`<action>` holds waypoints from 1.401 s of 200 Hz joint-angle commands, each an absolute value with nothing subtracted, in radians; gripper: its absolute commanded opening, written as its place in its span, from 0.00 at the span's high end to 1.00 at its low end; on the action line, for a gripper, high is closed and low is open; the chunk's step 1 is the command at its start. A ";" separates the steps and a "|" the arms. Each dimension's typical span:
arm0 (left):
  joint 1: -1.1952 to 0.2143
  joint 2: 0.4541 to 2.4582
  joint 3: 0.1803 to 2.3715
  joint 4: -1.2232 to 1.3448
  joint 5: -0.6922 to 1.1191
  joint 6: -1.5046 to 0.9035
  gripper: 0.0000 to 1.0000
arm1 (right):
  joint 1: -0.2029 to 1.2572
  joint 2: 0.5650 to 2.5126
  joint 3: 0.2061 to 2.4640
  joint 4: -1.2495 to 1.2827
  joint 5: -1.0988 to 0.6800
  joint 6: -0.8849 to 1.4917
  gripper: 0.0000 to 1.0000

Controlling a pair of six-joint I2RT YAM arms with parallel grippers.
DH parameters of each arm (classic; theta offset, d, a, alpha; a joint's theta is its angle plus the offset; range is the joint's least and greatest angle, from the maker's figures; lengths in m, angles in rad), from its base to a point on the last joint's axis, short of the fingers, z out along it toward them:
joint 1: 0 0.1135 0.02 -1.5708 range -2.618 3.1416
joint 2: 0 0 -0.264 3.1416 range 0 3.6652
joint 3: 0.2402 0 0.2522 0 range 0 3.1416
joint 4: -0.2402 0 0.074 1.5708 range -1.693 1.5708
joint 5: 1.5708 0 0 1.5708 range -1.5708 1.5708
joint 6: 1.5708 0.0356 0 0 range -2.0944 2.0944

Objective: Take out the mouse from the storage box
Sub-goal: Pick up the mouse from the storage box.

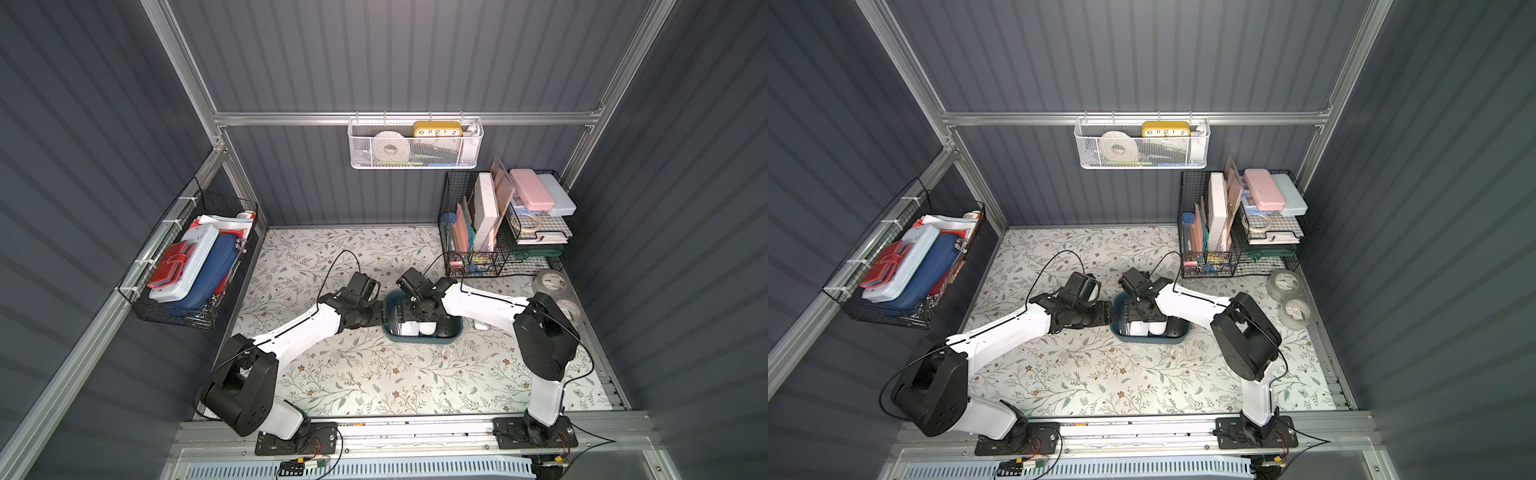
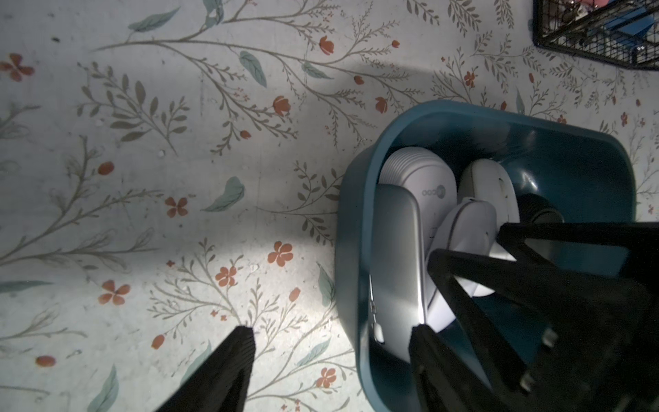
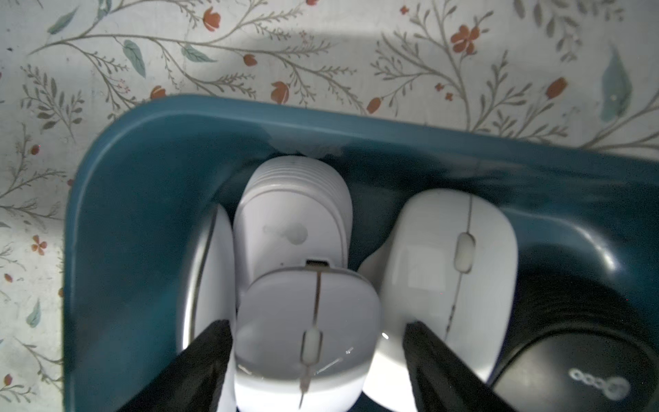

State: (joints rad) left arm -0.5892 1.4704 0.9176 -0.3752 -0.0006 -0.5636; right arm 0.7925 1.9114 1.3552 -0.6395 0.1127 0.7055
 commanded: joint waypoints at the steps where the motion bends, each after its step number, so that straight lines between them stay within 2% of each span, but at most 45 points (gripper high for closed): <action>1: -0.587 1.423 0.888 -0.330 0.001 -0.577 0.24 | 0.798 1.943 1.378 -0.644 0.126 0.725 0.20; 46: -0.587 1.411 0.873 -0.325 0.000 -0.581 0.22 | 0.806 1.966 1.389 -0.643 0.117 0.729 0.26; 101: -0.587 1.410 0.873 -0.324 -0.009 -0.588 0.20 | 0.823 1.986 1.406 -0.651 0.124 0.733 0.29; 174: -0.588 1.380 0.859 -0.325 -0.028 -0.594 0.14 | 0.822 1.933 1.411 -0.669 0.153 0.713 0.45; 280: -0.588 1.322 0.822 -0.317 -0.037 -0.582 0.06 | 0.779 1.662 1.368 -0.835 0.264 0.668 0.45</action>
State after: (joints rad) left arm -0.5892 1.3491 0.8463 -0.3153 -0.0303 -0.5819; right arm 0.8047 1.7321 1.3930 -0.7685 0.2131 0.6823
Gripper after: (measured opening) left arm 0.922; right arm 0.625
